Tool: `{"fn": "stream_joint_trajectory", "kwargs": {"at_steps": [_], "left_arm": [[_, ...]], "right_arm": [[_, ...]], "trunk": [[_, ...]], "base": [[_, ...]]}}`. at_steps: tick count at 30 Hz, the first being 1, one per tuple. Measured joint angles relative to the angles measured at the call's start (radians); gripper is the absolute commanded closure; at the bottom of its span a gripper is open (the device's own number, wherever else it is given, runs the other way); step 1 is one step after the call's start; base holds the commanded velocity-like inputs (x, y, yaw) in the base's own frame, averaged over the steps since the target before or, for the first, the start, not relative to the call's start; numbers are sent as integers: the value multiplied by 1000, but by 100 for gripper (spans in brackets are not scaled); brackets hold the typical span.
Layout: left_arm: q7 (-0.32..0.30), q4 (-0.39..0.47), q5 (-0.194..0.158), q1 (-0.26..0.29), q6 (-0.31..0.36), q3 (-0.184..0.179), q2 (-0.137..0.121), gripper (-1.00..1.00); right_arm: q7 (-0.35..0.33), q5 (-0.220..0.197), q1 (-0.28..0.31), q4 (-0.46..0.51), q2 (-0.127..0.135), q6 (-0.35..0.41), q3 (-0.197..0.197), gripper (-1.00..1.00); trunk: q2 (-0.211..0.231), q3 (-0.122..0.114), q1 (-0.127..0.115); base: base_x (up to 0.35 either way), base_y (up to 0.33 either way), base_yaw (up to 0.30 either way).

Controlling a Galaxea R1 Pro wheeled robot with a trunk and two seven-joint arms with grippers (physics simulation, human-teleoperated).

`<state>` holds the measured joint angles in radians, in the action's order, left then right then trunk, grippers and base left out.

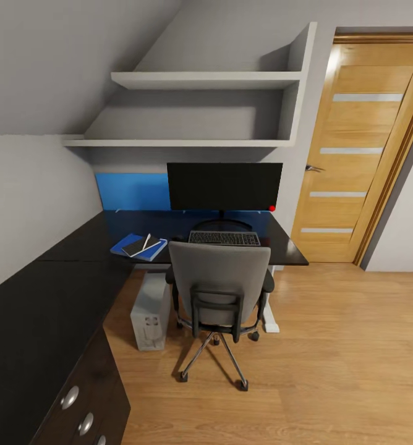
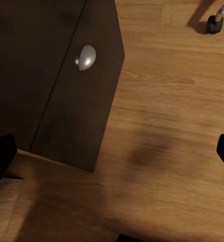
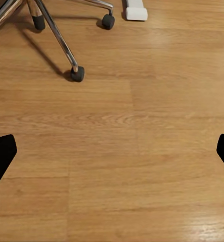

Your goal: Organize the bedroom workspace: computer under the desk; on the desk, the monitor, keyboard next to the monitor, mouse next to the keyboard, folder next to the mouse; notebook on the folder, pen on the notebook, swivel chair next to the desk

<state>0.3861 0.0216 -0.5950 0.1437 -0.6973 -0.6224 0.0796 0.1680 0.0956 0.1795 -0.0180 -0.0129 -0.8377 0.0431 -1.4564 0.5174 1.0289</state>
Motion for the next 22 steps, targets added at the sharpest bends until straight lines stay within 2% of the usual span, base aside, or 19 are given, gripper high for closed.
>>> {"fn": "stream_joint_trajectory", "kwargs": {"at_steps": [22], "left_arm": [[1, 0, 0, 0, 0, 0, 0, -100]], "right_arm": [[0, 0, 0, 0, 0, 0, 0, -100]], "trunk": [[0, 0, 0]], "base": [[0, 0, 0]]}}
